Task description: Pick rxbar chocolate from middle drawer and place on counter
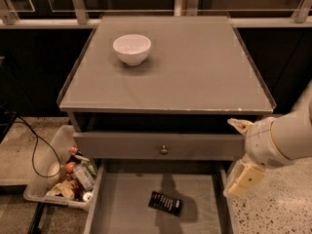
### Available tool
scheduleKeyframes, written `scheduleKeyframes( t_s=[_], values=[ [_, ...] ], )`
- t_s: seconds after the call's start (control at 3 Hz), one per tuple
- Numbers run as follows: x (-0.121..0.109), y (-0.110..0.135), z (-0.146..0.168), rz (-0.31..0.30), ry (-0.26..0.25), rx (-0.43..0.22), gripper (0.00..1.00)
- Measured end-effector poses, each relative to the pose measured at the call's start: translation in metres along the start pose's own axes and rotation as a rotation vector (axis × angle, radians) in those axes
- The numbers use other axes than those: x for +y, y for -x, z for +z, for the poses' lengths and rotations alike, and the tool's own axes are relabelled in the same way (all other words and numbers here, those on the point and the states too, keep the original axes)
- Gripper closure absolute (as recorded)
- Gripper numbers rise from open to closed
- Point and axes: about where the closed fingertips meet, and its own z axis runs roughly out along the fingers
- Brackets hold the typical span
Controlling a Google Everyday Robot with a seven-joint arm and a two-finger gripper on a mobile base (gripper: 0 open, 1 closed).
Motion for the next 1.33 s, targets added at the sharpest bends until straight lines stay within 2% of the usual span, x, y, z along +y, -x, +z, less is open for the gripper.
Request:
scheduleKeyframes(
  t_s=[0.33,1.0,1.33],
  values=[
    [0.017,-0.006,0.056,-0.023,0.071,-0.015,0.0],
    [0.04,-0.036,0.158,-0.009,0.149,-0.13,0.0],
    [0.053,-0.052,0.209,0.019,0.209,-0.179,0.0]
  ],
)
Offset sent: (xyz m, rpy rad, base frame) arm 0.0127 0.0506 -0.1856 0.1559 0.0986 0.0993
